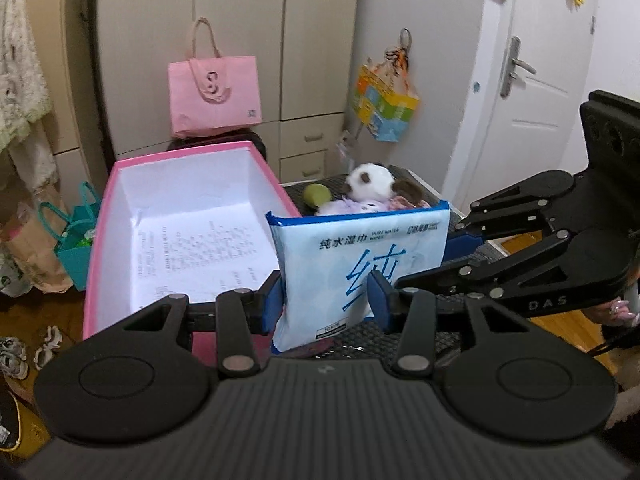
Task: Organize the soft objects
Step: 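Carry the wipes pack over the pink box and release it inside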
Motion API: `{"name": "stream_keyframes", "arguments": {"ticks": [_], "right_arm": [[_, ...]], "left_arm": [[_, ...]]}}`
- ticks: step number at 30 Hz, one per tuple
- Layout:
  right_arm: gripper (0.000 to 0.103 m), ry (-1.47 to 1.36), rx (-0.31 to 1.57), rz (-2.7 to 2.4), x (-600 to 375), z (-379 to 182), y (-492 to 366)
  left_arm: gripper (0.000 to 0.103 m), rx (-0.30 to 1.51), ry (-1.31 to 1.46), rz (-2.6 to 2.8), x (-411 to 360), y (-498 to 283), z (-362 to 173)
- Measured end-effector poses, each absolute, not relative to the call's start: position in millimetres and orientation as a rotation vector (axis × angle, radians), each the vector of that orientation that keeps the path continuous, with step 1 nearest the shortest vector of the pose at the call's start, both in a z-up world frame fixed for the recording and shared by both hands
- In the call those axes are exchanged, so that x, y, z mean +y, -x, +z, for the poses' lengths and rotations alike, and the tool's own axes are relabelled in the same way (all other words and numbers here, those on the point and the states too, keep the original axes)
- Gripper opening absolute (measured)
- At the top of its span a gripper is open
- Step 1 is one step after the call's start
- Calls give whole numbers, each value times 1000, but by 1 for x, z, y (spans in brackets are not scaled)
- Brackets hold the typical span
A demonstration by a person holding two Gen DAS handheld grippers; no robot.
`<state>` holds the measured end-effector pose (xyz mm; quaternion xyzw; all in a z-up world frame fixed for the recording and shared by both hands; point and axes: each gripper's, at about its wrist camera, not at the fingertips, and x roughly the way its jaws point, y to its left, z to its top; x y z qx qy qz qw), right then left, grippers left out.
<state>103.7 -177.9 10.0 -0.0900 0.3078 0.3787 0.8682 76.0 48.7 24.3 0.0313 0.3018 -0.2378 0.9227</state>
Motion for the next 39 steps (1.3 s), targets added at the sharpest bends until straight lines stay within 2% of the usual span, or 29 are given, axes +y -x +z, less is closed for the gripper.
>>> {"name": "stream_keyframes", "arguments": {"ticks": [14,31,34,39], "right_arm": [[28,274,608,789,-118,18,-163],[28,405,706,716,-68,-20,-285],[29,422,701,729,-66,-21,-288],[40,412,712,680,-68,-23,-285]], "left_arm": [[44,572,-44,-418,93,-133,26],[45,768,9,-366,114,-268,-19],[50,815,20,-331,115,-275,-22],[62,794,-22,-280,113,-269,-21]]}}
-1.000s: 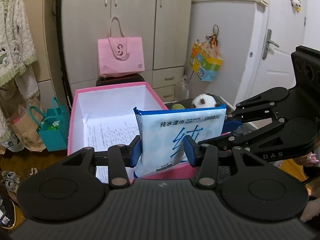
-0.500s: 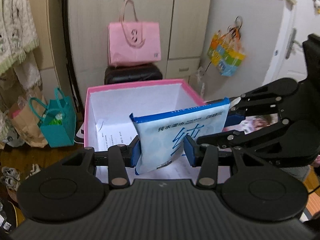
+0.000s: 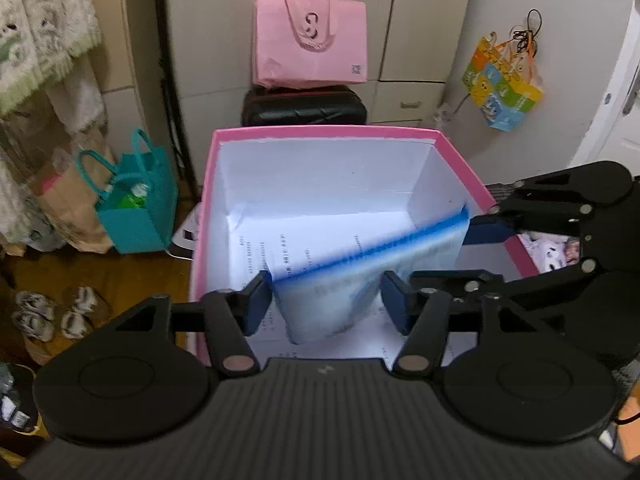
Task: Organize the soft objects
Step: 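Carry the wipes pack over the pink box and release it inside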
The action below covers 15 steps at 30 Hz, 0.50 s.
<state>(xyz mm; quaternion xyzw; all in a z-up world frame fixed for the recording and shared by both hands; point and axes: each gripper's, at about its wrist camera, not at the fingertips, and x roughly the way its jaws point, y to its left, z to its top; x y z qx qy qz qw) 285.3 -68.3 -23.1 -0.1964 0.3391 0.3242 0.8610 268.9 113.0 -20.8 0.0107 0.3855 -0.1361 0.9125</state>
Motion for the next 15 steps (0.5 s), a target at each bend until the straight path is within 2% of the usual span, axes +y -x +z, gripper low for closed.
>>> {"name": "stream_keyframes", "arguments": {"ticks": [15], "right_arm": [[41,311,647,706,-106,29,-227]], "left_arm": [[64,710,-107,-291,100,-206,18]]}}
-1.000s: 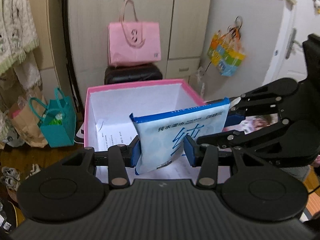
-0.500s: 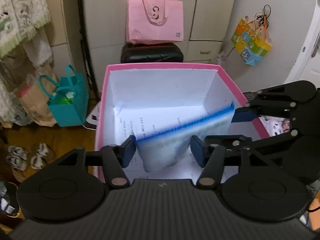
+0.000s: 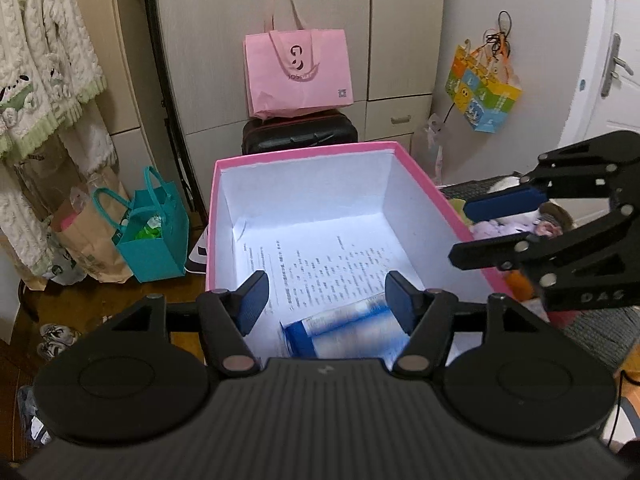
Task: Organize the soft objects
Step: 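Carry the wipes pack over the pink box and release it inside, then grasp the pink pom-pom with the right gripper while the left gripper approaches the small wipes pack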
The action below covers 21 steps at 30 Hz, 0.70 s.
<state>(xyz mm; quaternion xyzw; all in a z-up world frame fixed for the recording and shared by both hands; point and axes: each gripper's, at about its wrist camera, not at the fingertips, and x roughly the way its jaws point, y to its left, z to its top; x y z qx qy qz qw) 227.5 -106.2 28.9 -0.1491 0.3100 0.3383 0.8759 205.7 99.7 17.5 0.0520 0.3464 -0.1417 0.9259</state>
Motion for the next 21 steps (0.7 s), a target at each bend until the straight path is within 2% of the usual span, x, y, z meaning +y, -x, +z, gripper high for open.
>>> {"name": "stream_keyframes", "arguments": {"ticks": [21], "right_arm": [[45,253,678,683,-199,64,-130]], "left_arm": [[67,688,-205,-430,47,-102,61]]}}
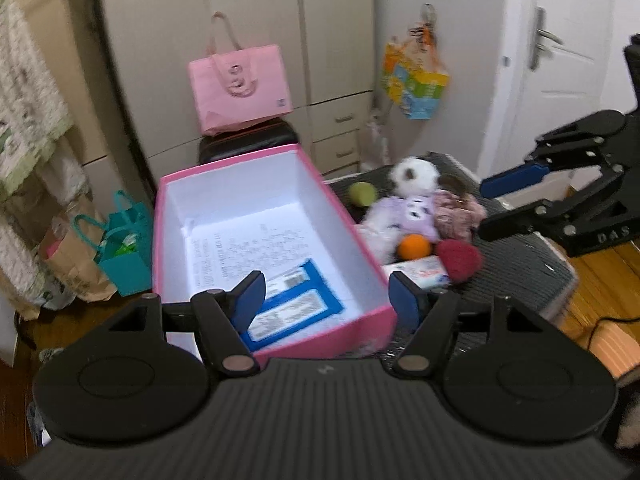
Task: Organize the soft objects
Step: 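Grasp the pink pom-pom with the right gripper while the left gripper approaches the small wipes pack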
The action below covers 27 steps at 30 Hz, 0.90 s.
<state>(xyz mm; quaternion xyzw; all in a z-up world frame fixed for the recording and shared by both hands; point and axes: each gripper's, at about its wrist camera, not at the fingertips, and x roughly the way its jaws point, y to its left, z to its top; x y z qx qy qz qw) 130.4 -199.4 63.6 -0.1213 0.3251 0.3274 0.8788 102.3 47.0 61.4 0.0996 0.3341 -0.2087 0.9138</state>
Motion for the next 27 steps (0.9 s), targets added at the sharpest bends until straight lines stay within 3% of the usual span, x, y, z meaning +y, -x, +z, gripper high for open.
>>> {"name": "stream_keyframes", "arguments": {"ticks": [8,27], "right_arm": [[48,206,685,595,-244,43,-108],[53,158,736,546,-288,-32,-127]], "left_arm": [[69,681,-284,-560,-1,-82,56],[70,762,-389,-646,-91,-116,-22]]}}
